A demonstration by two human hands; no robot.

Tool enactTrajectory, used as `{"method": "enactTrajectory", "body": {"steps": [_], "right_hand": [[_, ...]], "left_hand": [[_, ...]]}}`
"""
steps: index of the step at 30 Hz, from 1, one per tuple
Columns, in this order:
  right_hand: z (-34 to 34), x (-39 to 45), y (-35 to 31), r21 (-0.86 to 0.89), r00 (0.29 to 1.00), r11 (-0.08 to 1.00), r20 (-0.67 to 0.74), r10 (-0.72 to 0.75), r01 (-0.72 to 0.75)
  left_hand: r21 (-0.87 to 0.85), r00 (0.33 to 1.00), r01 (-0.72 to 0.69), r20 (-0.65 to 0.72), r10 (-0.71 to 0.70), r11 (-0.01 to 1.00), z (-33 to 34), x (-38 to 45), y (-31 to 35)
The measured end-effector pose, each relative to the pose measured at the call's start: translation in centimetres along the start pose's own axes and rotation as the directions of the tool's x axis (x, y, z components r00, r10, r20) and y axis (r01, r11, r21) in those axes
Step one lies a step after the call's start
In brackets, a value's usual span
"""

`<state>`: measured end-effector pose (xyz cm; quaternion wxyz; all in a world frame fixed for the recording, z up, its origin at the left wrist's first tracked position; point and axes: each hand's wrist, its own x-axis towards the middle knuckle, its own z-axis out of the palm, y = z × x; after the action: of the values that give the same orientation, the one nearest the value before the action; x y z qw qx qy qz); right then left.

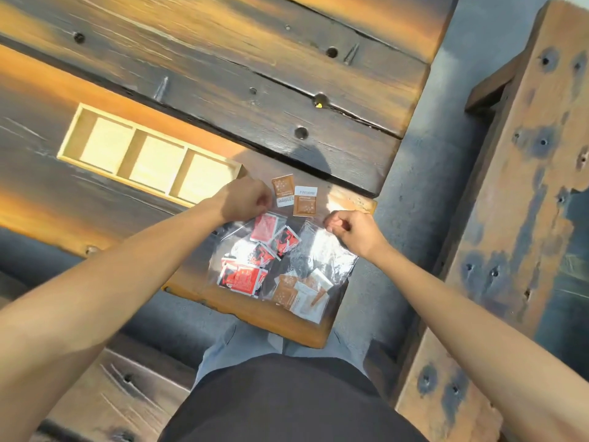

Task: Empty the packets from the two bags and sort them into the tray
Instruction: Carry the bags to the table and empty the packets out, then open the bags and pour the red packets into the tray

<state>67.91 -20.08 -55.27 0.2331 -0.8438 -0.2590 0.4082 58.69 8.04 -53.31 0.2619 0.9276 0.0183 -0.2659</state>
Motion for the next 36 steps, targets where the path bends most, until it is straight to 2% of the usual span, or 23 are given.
{"method": "enactTrajectory", "body": {"steps": [9,16,22,28,32,36], "right_hand": [[-0.2,0.4,0.0,0.033,0.998,0.998,-0.017,0.053,-0.053],[-0.3,0.8,-2.1,-0.065,0.998,0.998,-0.058,0.004,-0.008],[0.1,1.7,-4.7,-0.11,0.996,0.992,-0.049,-0.07,0.064],[1.2,3.1,-8.0,-0.162,0.985,0.972,0.039,-0.168,0.172],[2.6,4.9,-9.8,-0.184,0.971,0.953,0.04,-0.237,0.24],[2.8,6.0,-11.0,-0.198,0.966,0.947,0.105,-0.236,0.253]], "left_hand": [[0.005,1.0,-0.015,0.016,0.015,1.0,-0.1,0.7,-0.3],[-0.043,0.999,-0.033,0.017,0.034,0.999,-2.4,-0.4,0.1],[0.041,0.999,0.001,-0.04,0.001,0.999,-4.0,-2.0,-1.5],[0.115,0.999,-0.009,-0.032,0.013,0.993,-4.1,-3.2,-2.9],[0.25,0.999,0.031,0.001,-0.032,0.968,-3.3,-3.7,-2.2],[0.295,0.998,0.064,-0.006,-0.065,0.953,-2.3,-3.3,-1.9]]}}
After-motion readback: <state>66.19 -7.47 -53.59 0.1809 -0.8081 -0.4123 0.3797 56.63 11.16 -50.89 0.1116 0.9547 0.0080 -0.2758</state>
